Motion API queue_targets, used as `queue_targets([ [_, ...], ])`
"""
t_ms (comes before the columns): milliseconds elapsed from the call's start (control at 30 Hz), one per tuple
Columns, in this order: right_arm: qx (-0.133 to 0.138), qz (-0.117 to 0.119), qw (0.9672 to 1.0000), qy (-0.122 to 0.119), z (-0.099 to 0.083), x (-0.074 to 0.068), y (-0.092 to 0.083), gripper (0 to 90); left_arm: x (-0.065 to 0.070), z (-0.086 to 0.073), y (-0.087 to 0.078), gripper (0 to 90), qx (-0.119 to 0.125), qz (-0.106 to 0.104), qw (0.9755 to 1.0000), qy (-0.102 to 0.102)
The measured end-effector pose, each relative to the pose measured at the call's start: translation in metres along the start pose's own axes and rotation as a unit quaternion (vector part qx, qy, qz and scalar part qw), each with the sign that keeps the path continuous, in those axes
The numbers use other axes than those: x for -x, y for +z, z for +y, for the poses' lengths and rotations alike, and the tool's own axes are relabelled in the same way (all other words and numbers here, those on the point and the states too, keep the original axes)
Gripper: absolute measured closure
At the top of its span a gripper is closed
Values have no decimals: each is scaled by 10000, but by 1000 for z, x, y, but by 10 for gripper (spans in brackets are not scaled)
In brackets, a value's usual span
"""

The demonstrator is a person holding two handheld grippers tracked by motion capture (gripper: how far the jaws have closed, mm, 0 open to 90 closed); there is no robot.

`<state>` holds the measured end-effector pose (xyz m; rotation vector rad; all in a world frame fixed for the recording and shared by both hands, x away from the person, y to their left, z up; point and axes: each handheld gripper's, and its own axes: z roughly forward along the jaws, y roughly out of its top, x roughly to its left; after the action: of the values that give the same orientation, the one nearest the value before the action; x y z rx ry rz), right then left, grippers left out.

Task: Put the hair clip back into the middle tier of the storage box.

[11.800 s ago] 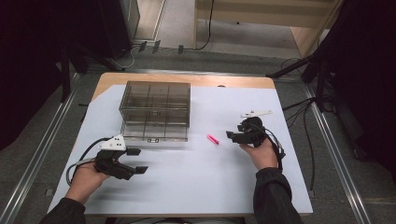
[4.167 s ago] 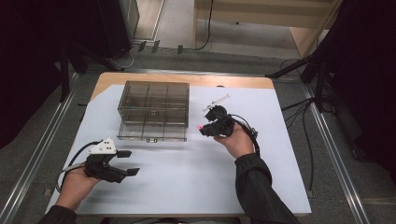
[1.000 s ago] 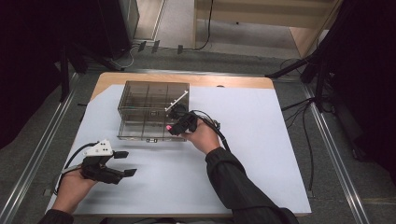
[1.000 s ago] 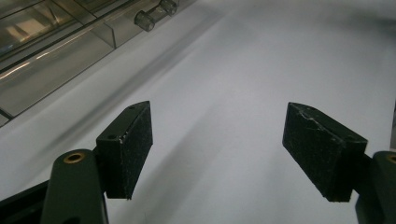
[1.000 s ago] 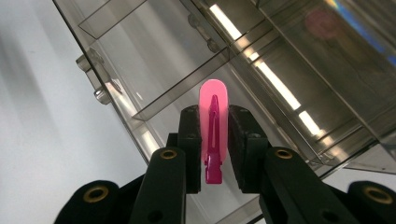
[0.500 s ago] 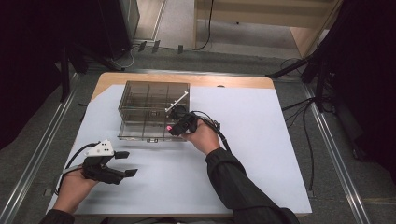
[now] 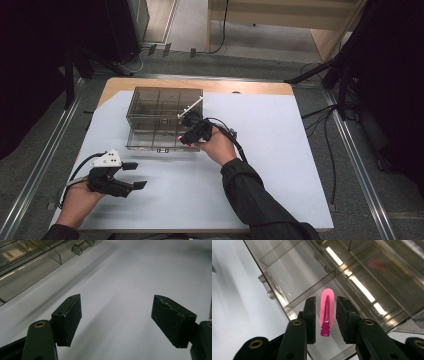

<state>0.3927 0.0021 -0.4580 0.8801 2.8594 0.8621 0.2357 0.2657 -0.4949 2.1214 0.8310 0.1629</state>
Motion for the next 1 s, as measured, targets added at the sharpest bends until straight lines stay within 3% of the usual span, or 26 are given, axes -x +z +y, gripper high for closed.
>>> queue_targets([
  [467, 398, 160, 9988, 254, -9, 11, -21, 642, 1, 3, 4, 253, -48, -64, 10000, 45],
  [1000, 783, 142, 9966, 212, -25, 14, -44, 550, -2, 9, 9, 260, -30, -91, 9999, 33],
])
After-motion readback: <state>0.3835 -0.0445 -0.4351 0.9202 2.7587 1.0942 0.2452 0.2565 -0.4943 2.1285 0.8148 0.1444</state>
